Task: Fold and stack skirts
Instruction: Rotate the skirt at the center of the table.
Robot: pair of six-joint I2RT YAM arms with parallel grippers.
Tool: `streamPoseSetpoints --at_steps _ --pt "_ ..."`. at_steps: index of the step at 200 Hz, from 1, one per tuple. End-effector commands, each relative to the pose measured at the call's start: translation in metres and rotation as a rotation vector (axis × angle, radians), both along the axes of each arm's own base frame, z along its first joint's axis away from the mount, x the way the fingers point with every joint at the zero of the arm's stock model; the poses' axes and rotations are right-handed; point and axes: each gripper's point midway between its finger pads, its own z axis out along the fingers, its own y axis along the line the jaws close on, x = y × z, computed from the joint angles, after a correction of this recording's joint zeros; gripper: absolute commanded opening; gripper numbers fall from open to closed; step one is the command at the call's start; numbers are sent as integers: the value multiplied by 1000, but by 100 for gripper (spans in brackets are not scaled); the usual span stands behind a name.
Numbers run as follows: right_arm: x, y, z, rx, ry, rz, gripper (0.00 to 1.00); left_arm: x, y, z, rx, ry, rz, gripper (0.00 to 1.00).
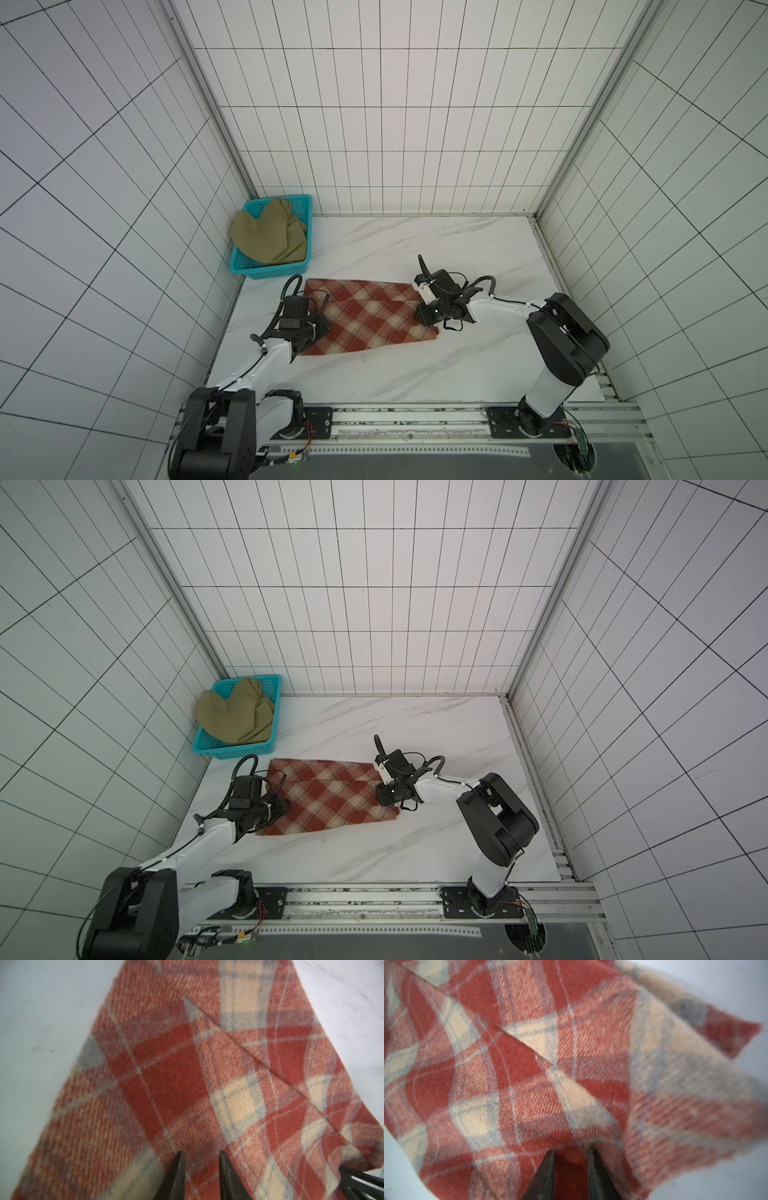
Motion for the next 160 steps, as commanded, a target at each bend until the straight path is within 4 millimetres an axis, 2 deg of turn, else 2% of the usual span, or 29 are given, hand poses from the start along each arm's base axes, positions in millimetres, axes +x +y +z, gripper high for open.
streamPoseSetpoints --at_steps 1,24,37,50,64,79,107,160 --pt "14 -6 15 -63 -26 -5 29 1 1 11 -1 -15 4 30" --pt "16 -1 59 -4 -88 -7 30 4 -4 21 -6 -25 -40 30" --pt "9 -2 76 11 -89 -1 31 4 -6 19 -5 -8 -61 30" --pt "3 0 90 37 -93 8 31 2 -7 15 -3 20 -75 30" --pt "-5 1 96 73 -82 13 31 -1 -8 10 -4 48 -89 30" --pt "-14 4 94 114 -54 18 31 -3 -8 6 -1 75 -92 30" --pt "-26 9 76 151 -7 23 28 -7 -4 3 -6 89 -71 30" --pt "-45 -4 25 109 81 3 18 -18 17 -5 -80 99 38 30"
